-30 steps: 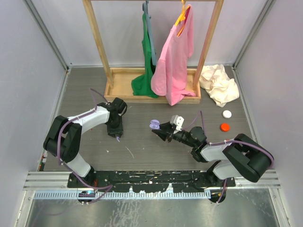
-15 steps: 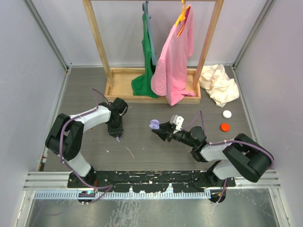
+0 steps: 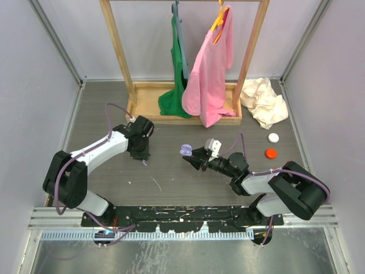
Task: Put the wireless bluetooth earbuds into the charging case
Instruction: Pick up the earbud from the center of the board, then place the earbud in the charging case.
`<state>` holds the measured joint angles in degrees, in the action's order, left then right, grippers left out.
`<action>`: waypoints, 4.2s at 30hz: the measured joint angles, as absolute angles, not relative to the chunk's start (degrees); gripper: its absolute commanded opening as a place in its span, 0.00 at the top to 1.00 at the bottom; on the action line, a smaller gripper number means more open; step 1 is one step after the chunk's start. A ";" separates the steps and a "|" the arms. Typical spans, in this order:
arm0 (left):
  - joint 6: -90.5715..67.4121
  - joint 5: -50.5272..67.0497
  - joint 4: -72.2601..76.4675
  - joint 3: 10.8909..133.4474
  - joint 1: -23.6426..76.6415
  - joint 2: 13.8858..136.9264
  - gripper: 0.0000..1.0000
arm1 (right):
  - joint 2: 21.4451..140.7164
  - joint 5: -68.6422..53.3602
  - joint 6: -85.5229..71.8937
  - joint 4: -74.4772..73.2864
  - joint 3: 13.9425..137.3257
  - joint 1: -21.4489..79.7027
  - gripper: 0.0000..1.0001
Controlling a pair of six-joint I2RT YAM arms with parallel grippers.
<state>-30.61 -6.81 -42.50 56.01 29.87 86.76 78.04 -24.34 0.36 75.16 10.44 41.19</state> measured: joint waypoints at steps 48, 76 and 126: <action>-8.03 -9.54 3.70 44.05 55.57 62.11 0.92 | 78.00 -22.09 -0.60 76.75 10.39 41.19 0.87; -5.28 -4.67 9.61 43.55 55.94 65.36 0.92 | 78.00 -21.45 -1.39 78.06 10.24 41.19 0.87; -4.84 -7.05 14.35 38.92 58.39 63.94 0.76 | 78.00 -20.60 -1.50 78.87 9.30 41.30 0.87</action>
